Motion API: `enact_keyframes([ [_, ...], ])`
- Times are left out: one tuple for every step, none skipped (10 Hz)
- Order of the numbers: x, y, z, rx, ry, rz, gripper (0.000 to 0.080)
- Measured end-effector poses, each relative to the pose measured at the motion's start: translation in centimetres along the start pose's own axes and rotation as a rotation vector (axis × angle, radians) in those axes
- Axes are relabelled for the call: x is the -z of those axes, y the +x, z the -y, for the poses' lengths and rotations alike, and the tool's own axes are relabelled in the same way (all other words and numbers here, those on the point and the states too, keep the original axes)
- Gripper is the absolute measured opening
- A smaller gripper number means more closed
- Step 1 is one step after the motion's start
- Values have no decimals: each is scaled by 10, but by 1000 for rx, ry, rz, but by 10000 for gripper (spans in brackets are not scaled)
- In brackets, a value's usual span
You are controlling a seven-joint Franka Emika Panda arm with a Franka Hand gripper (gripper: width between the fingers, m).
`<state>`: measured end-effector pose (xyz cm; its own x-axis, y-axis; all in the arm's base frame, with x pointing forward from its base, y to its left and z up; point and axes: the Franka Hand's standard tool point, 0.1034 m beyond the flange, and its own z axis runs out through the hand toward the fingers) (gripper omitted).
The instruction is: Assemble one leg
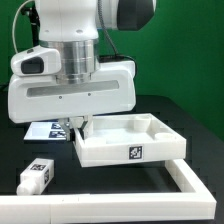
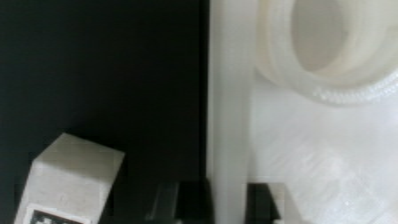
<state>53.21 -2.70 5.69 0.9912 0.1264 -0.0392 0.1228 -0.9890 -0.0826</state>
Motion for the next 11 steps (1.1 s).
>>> enact_keyframes([
  [-2,0,-1,-1,0,3,54],
  [-7,4,-5,-21,0,12,54],
  [-19,16,-11,-44,-5,13,54],
  [-31,23,-19,-57,-7,13,54],
  [-38,23,-22,-77,-3,20,54],
  [-40,22,-18,-89,-2,24,54],
  [-40,22,-19,-90,-2,25,54],
  [-40,21,-20,-91,-3,25,54],
  [-41,21,-20,-91,-3,26,54],
  [-42,21,-19,-95,-3,28,54],
  [-45,22,-17,-143,-2,42,54],
])
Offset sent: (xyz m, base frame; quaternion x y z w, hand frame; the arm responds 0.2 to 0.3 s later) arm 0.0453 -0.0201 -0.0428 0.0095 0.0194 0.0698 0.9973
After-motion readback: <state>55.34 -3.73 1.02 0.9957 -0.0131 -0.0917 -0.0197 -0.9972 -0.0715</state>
